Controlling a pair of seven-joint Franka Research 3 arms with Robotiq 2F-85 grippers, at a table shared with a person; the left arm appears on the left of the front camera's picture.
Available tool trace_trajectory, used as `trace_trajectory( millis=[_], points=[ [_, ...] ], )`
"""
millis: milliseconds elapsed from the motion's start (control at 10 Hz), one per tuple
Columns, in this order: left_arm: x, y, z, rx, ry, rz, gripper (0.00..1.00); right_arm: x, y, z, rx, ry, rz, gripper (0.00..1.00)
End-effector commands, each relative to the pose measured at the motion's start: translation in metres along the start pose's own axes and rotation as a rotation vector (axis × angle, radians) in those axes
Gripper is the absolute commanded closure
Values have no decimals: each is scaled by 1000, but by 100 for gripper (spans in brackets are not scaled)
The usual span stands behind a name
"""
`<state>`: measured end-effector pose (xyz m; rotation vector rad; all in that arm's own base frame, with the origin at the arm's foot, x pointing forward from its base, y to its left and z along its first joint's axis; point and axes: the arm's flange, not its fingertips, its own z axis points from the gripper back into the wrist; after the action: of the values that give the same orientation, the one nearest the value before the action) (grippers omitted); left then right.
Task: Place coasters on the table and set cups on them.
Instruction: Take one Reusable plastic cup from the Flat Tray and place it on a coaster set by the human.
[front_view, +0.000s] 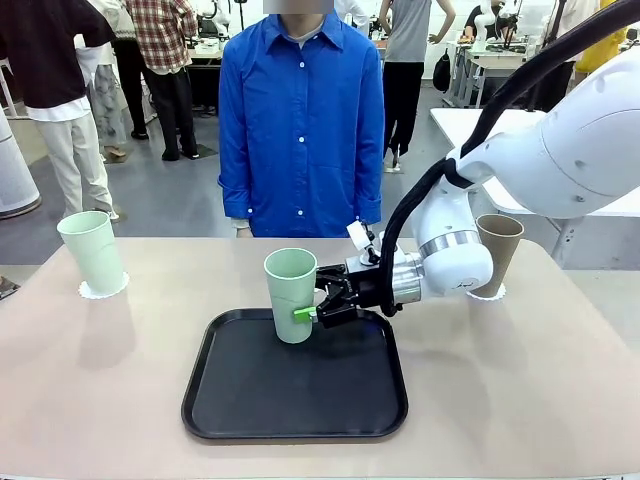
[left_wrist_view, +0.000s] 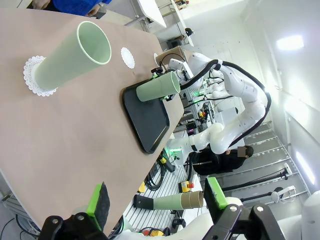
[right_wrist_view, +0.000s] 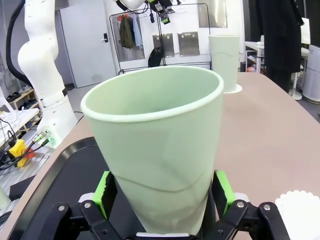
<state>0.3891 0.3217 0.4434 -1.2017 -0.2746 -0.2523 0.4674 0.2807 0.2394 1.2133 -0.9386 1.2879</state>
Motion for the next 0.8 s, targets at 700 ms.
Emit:
trace_trajectory(
  millis=[700],
  points=[
    [0, -2, 1, 5, -1, 3, 0, -1, -14, -23, 67, 25, 29, 40]
  ],
)
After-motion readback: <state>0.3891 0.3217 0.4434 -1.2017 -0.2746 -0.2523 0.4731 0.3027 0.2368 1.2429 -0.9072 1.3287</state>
